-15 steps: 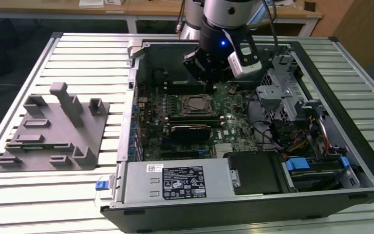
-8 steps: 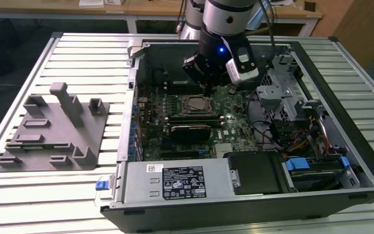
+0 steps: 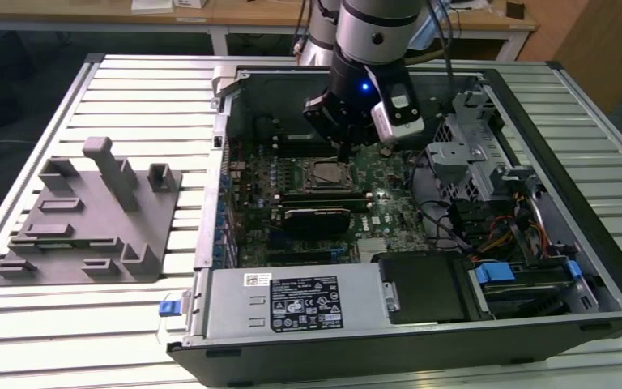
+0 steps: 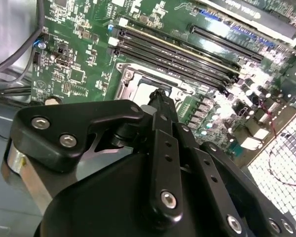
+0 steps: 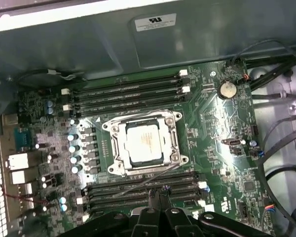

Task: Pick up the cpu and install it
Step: 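Install the first cpu locking lever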

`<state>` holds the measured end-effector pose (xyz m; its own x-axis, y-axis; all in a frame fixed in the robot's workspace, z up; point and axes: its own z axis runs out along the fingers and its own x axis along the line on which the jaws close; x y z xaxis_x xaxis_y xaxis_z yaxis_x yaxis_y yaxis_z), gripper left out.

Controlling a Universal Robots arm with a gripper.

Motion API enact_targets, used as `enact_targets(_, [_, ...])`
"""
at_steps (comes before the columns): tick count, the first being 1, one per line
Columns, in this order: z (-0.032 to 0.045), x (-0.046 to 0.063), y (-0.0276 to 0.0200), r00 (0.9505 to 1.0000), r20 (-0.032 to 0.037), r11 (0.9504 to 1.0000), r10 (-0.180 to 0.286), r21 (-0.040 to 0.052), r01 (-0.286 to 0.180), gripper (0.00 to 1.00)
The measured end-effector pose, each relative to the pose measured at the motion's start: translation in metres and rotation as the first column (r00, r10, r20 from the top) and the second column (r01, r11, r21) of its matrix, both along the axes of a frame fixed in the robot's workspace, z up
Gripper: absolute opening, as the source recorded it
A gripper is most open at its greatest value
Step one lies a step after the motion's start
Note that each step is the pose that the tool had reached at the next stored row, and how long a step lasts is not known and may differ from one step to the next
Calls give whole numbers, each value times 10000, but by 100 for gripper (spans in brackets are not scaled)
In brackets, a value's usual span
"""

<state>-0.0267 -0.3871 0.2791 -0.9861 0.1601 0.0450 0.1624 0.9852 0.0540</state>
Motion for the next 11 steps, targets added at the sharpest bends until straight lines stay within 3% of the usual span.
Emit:
enact_targets(7, [-121,0,37,10000,0,10000,-7,0,7,11])
enact_targets(11, [-148,-1,53,10000,-1,10000,-7,-1,7,11])
